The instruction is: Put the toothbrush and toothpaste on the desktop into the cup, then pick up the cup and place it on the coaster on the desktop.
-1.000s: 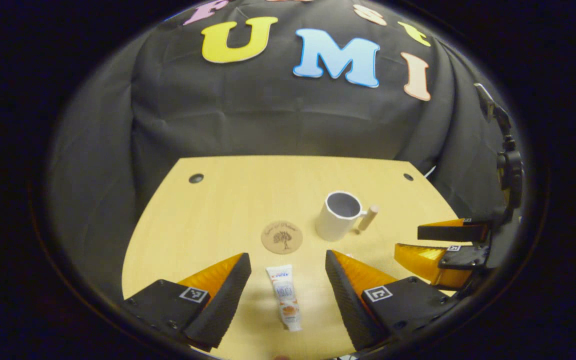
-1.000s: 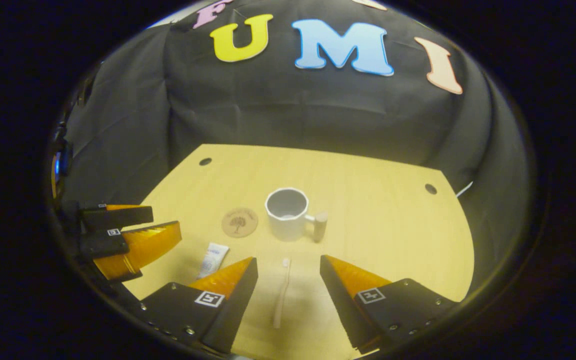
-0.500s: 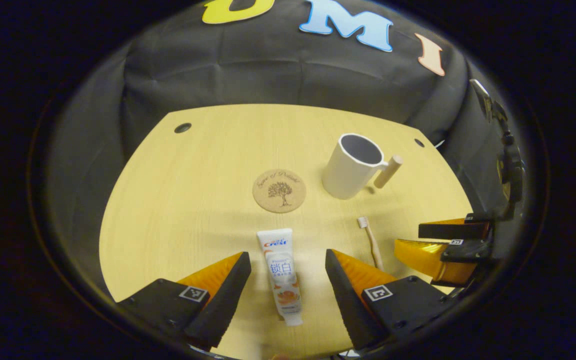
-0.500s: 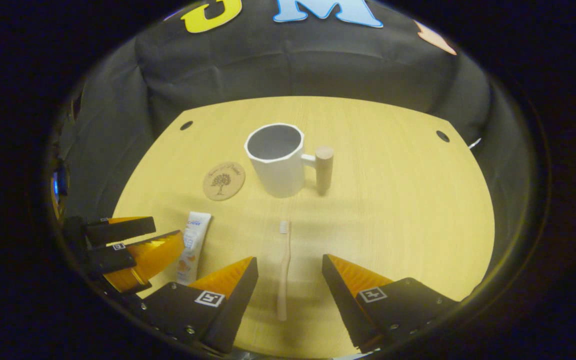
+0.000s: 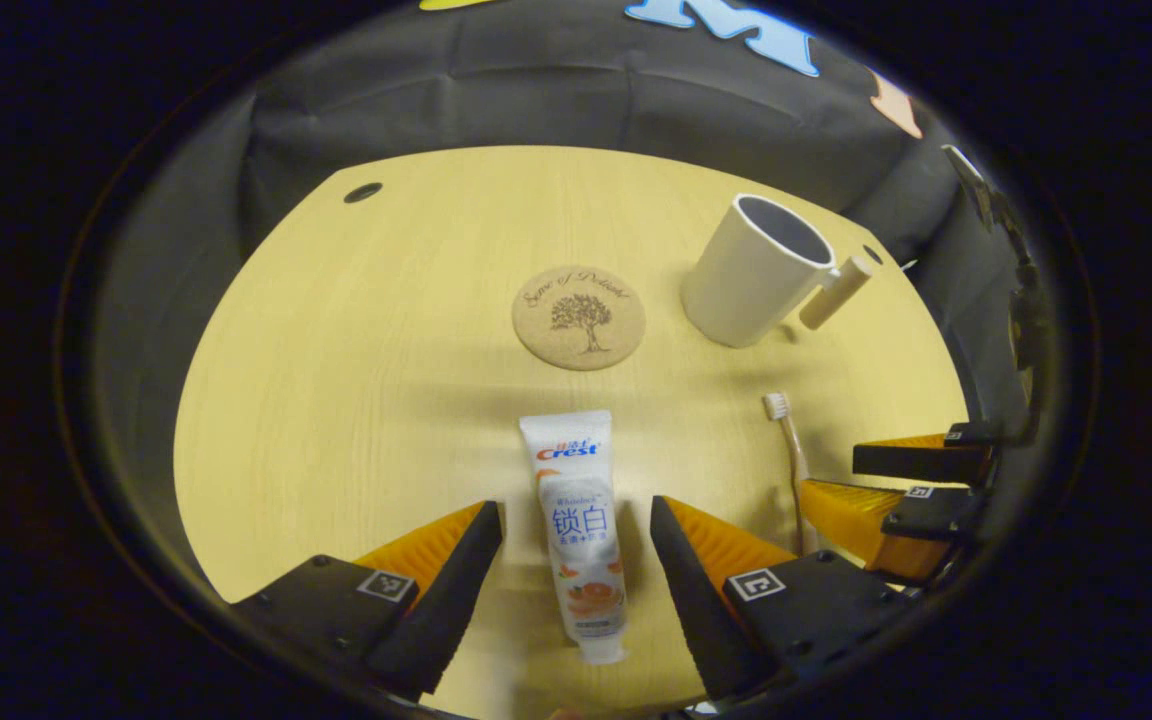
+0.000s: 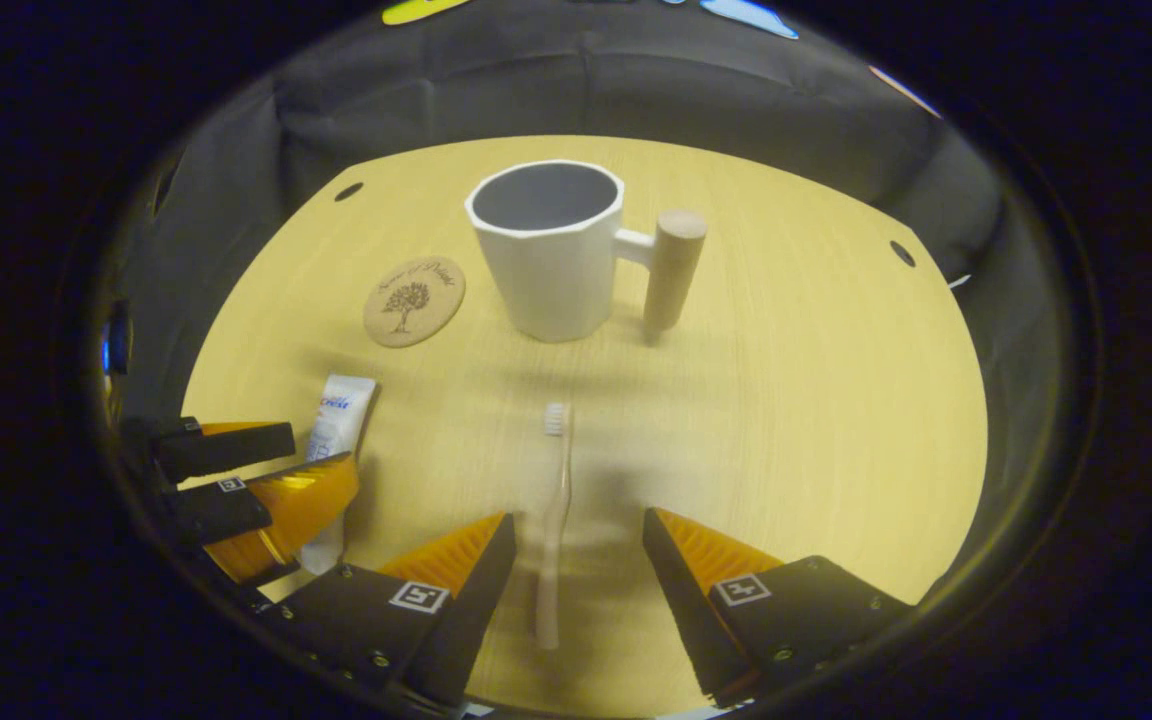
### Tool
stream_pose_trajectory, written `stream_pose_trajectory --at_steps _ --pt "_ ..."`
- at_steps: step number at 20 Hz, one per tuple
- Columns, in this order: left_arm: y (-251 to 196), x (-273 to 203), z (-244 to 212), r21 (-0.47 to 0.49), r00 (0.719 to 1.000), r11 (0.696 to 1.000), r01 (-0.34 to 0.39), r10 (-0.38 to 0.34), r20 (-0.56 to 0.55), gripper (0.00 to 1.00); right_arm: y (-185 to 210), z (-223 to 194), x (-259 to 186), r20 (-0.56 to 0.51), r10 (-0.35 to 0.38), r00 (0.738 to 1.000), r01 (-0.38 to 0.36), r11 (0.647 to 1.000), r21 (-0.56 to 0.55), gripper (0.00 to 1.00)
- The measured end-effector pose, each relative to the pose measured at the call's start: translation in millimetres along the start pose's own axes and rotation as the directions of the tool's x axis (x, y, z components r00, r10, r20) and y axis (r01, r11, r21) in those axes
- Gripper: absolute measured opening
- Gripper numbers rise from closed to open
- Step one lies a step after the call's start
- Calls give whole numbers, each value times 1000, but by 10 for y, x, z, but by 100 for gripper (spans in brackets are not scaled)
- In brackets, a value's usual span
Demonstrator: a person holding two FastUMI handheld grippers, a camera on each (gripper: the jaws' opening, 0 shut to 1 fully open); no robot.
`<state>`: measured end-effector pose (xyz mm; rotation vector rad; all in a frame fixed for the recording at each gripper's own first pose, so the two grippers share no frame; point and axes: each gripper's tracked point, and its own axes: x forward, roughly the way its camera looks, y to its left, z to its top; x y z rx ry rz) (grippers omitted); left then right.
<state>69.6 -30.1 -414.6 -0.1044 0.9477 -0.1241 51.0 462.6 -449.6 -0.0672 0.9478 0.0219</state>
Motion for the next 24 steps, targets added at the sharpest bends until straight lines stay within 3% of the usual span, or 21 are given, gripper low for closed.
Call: stream_pose_trajectory --at_steps 1,2,7,9,10,12,13,14,15,16,17,19,20,21,24 --pt "1 28 -3 0 1000 1000 -3 3 -4 98 5 -17 10 -5 -4 1000 4 1000 -6 77" --pt "14 58 -31 1 1000 1000 -7 7 -11 98 7 -21 39 -12 -7 1000 7 1000 -13 81" --pt "84 131 -43 22 998 998 -55 55 -10 95 58 -99 118 -46 -13 999 12 999 -37 80" --pt "96 149 -43 49 997 996 -80 81 -1 93 73 -77 121 -33 -17 999 16 999 -42 75" --pt "89 145 -56 63 996 994 -88 89 0 93 71 -61 110 -33 -13 999 12 999 -45 80" --pt "70 148 -45 66 996 994 -90 90 8 92 82 -94 84 -45 -13 999 11 999 -48 71" --pt "72 154 -45 64 996 994 -92 92 3 90 82 -116 96 -53 -12 999 9 999 -51 66" --pt "100 153 -31 59 995 994 -96 95 9 79 75 -114 82 -57 -10 998 7 999 -50 71" --pt "123 137 -22 48 995 994 -97 97 7 75 74 -99 62 -54 -3 999 0 999 -41 72" --pt "117 163 -26 38 995 995 -97 97 5 58 59 -106 85 -54 -8 999 6 1000 -23 52" --pt "138 154 -13 45 994 993 -106 106 7 59 61 -108 68 -58 -3 998 1 1000 -24 31" --pt "134 160 -16 34 994 994 -105 105 7 48 47 -106 73 -66 -2 998 0 1000 -24 31" --pt "150 155 -13 35 994 993 -111 111 6 48 9 -51 -6 -46 -18 999 17 1000 -7 31" --pt "156 161 -14 33 994 993 -110 110 4 43 31 -85 2 -64 -16 998 16 1000 2 9" --pt "157 168 3 34 993 993 -115 115 14 34 -15 -60 26 -49 -20 999 20 1000 0 9"
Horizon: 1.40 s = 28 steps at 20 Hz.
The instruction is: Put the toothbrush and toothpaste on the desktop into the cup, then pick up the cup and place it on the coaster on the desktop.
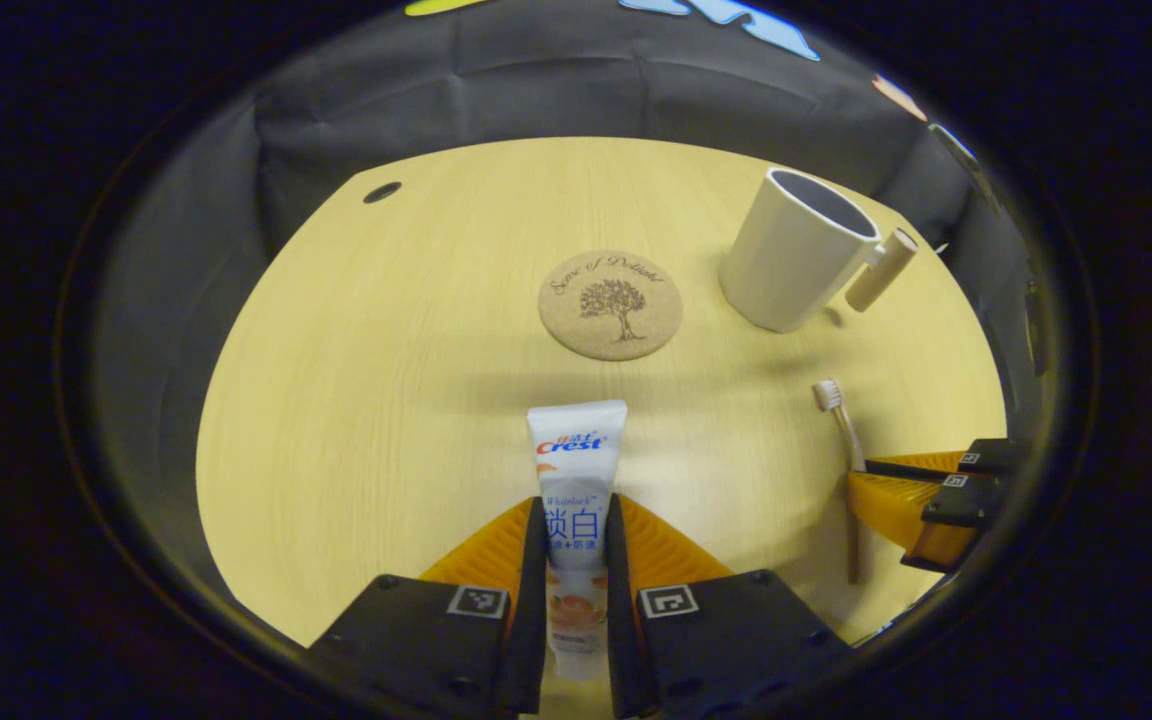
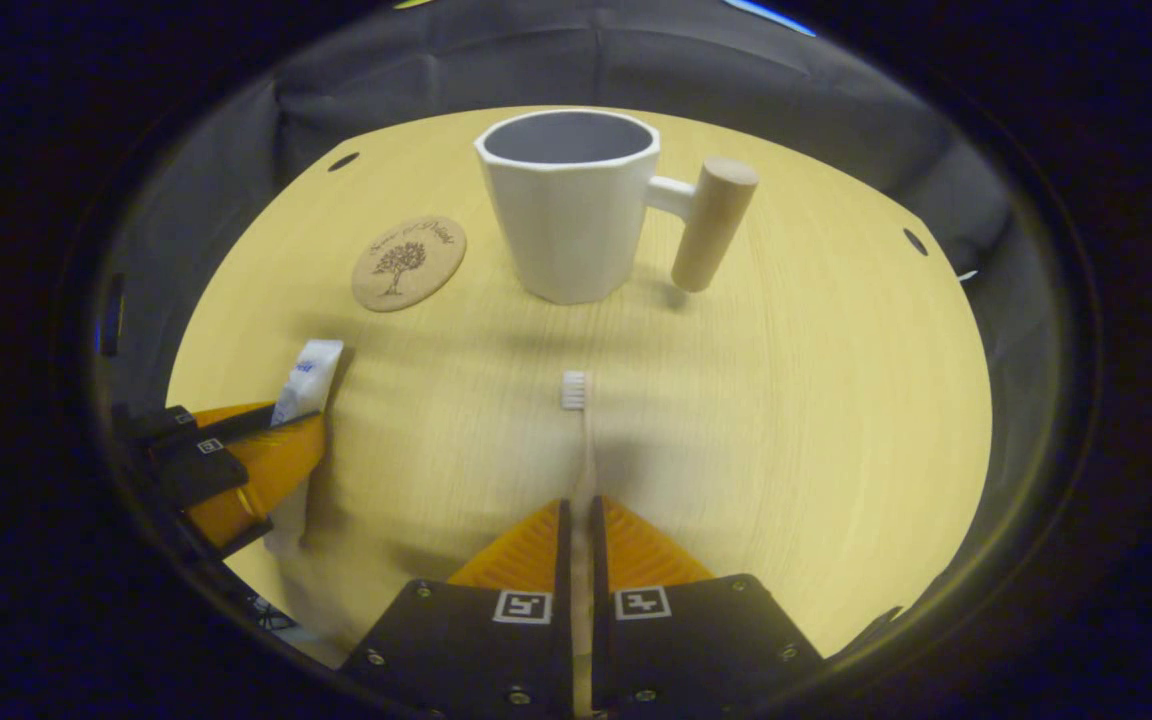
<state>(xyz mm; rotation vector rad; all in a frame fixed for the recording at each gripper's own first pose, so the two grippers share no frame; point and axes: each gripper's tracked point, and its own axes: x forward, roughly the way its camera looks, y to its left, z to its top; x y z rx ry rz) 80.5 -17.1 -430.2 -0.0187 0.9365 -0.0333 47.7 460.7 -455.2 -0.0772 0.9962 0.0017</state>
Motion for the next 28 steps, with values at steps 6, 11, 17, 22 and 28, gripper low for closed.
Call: stream_pose_trajectory --at_steps 6,11,17,22,28 --pt "-8 -16 16 -4 1000 1000 10 -10 4 24 -44 14 -62 -7 10 1000 -10 1000 15 2" --pt "33 -46 49 8 1000 1000 6 -6 10 25 -39 77 -153 9 32 999 -32 999 31 2" --pt "75 -165 155 15 999 1000 -2 2 42 25 34 165 -410 53 74 996 -76 997 31 1" --pt "115 -260 184 -19 998 1000 -1 2 65 25 93 333 -739 133 125 983 -129 991 22 2" --pt "188 -387 184 -48 996 999 -1 5 84 25 43 776 -1208 255 144 956 -166 984 67 1"
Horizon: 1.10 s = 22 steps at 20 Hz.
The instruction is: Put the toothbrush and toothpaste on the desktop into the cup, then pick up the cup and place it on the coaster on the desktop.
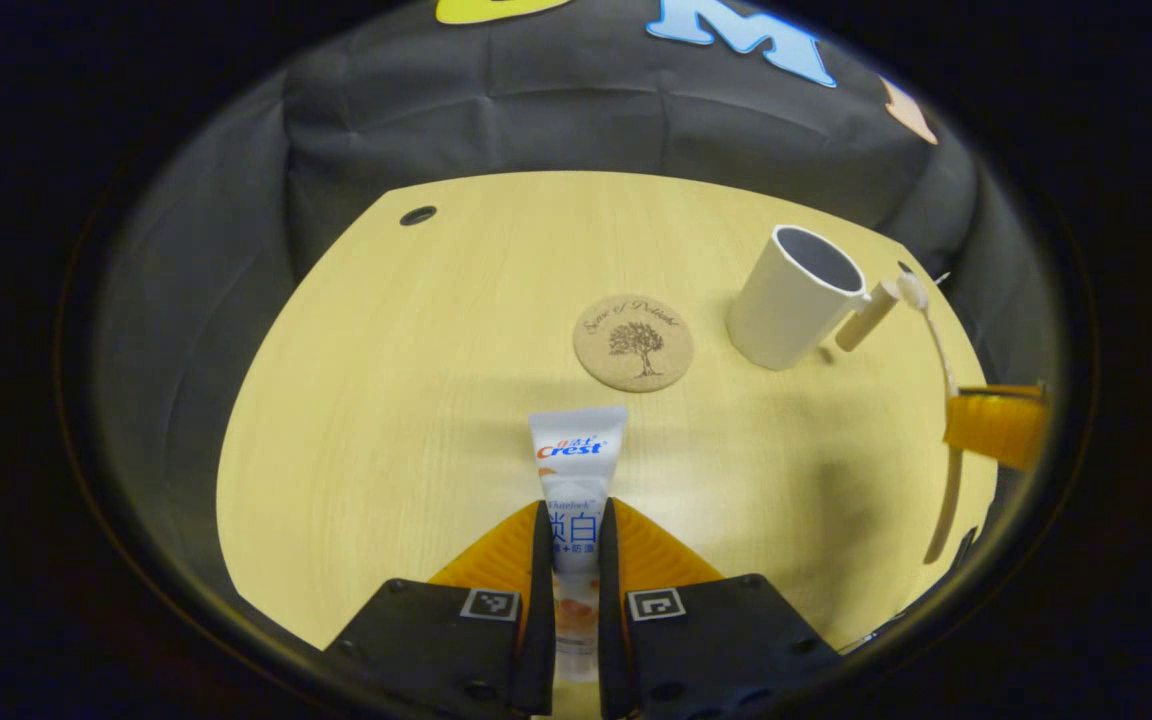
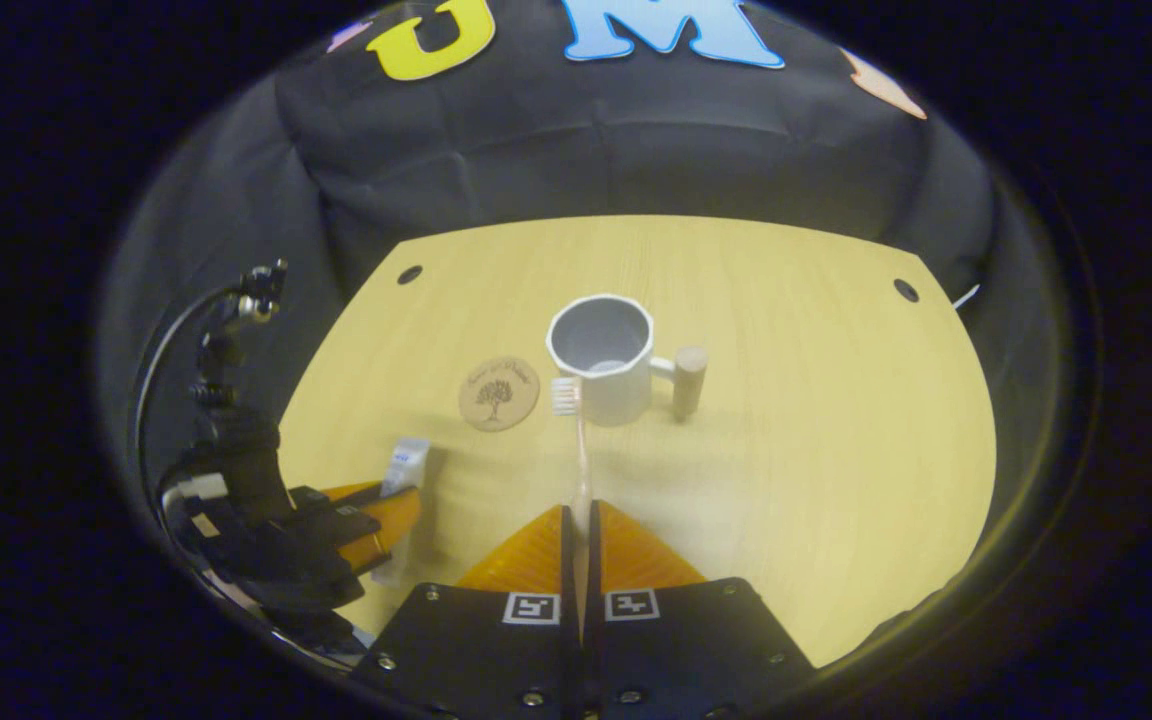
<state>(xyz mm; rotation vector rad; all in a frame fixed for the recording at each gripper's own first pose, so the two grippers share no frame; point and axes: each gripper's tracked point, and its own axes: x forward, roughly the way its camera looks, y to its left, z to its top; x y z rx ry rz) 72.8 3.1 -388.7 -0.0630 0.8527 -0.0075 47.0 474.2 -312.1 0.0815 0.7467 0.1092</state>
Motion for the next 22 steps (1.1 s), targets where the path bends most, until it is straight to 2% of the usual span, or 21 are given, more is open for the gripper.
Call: stream_pose_trajectory --at_steps 10,18,19,22 --pt "202 -240 -269 -68 1000 998 -13 12 -22 25 -313 1104 193 171 -21 985 -2 991 134 2" --pt "303 -491 -406 -92 999 995 -27 24 -27 25 -393 1688 655 210 -28 977 -29 964 263 1" --pt "296 -504 -425 -91 999 995 -26 24 -28 23 -400 1736 718 214 -36 976 -24 962 272 2" --pt "298 -566 -463 -94 999 995 -25 22 -34 25 -397 1774 912 215 -47 975 -16 960 281 1"
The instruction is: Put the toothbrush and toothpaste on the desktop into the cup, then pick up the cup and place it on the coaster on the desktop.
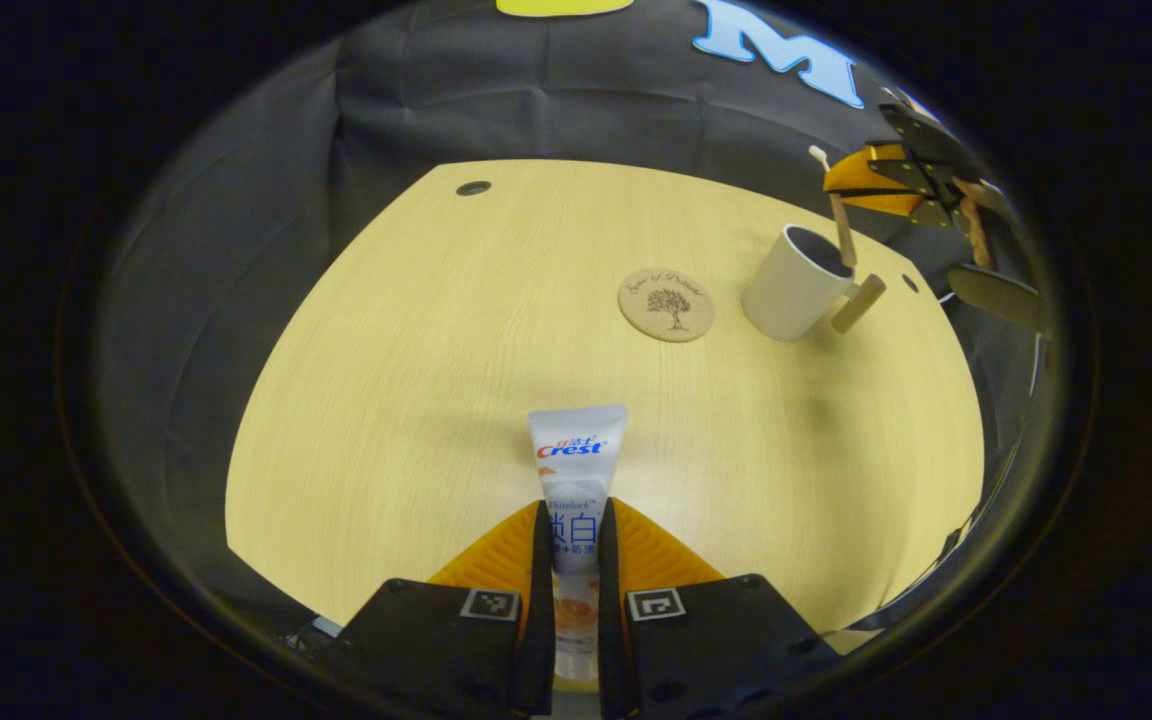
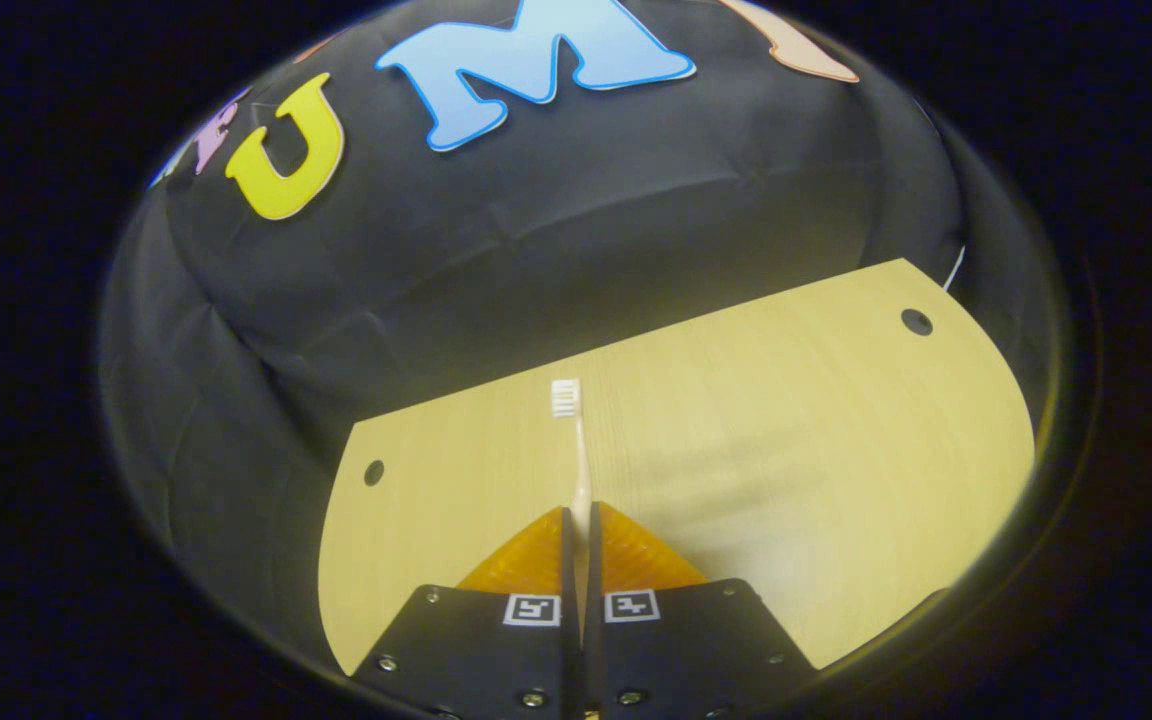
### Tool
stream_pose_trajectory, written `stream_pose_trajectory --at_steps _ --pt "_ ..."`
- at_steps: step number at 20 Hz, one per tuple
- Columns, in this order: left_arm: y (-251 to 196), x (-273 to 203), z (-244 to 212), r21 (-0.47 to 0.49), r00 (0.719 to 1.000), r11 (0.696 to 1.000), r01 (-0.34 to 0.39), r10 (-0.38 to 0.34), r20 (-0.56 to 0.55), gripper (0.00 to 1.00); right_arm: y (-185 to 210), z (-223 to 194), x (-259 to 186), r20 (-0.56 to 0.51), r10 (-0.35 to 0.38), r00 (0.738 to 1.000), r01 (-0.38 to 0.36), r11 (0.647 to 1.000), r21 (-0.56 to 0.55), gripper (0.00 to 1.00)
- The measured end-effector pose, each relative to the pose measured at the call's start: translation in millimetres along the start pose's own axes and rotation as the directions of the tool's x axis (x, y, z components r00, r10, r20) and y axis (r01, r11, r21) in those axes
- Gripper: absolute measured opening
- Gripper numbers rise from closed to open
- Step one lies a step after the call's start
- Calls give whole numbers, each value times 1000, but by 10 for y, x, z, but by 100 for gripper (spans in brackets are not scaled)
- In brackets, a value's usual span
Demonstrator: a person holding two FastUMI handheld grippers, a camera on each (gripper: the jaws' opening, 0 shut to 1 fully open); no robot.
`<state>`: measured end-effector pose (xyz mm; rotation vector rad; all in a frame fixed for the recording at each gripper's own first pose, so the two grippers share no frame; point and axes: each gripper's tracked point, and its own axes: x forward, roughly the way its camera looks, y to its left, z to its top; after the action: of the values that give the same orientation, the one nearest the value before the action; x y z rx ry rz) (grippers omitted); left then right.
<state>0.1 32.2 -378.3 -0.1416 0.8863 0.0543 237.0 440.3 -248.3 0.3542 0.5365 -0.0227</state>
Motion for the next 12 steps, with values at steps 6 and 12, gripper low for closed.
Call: stream_pose_trajectory --at_steps 6,12 --pt "95 -29 -50 -30 1000 999 -25 25 -9 25 196 -65 61 97 27 995 -16 994 -111 1" --pt "186 -62 -106 -40 999 998 -50 49 -15 25 254 -215 -150 210 74 975 -38 985 -171 2"
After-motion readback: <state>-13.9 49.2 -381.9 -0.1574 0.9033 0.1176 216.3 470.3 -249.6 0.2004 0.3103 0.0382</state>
